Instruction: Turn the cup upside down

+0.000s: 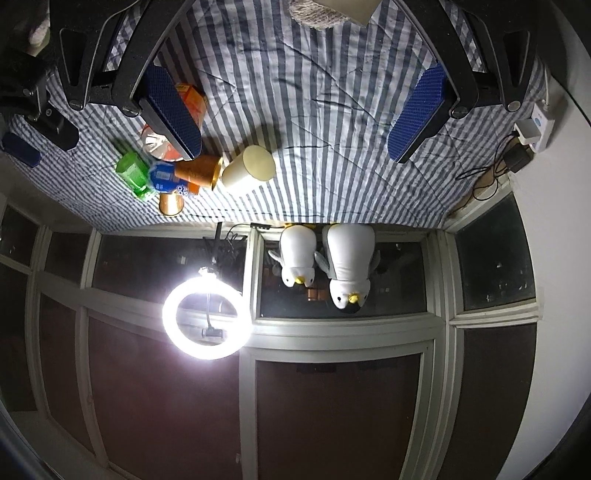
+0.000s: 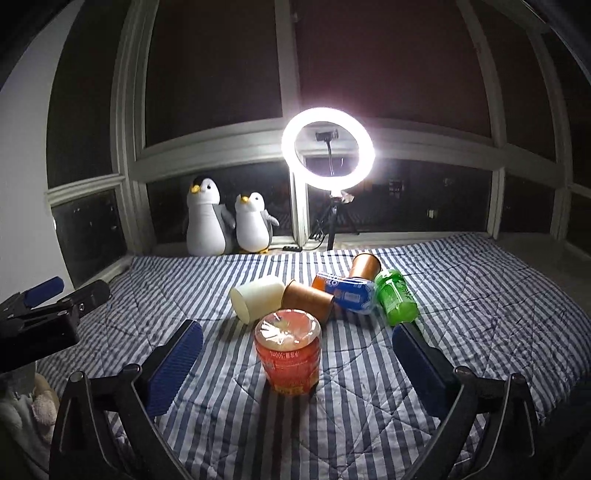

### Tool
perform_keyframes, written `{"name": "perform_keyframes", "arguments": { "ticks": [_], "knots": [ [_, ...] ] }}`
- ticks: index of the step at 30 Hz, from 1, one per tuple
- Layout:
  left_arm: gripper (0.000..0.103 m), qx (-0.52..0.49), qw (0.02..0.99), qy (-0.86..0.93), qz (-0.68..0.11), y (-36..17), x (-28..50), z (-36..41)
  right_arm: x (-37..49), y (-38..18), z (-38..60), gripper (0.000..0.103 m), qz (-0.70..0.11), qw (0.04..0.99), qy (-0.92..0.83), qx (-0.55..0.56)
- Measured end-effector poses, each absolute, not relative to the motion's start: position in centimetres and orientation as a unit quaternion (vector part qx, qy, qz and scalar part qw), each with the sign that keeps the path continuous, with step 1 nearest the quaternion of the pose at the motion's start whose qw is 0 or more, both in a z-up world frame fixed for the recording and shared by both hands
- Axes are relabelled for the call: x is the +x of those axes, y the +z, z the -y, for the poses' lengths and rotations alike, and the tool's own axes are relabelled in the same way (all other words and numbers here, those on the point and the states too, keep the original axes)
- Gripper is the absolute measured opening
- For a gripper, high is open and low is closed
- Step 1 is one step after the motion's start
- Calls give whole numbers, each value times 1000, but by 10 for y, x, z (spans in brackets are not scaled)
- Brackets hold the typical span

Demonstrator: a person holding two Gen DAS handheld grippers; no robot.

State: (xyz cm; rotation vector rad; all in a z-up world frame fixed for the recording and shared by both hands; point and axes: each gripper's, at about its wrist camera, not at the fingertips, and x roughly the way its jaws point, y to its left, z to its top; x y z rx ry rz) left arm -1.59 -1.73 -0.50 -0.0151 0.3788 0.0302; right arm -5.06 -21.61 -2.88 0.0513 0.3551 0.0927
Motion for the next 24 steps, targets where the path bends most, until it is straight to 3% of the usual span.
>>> {"name": "perform_keyframes", "arguments": {
  "ticks": [24],
  "knots": [
    [102,-3,983,11,-184,-3,-22,20,-61,-24,210,102,-157,986,42,17]
  ]
}}
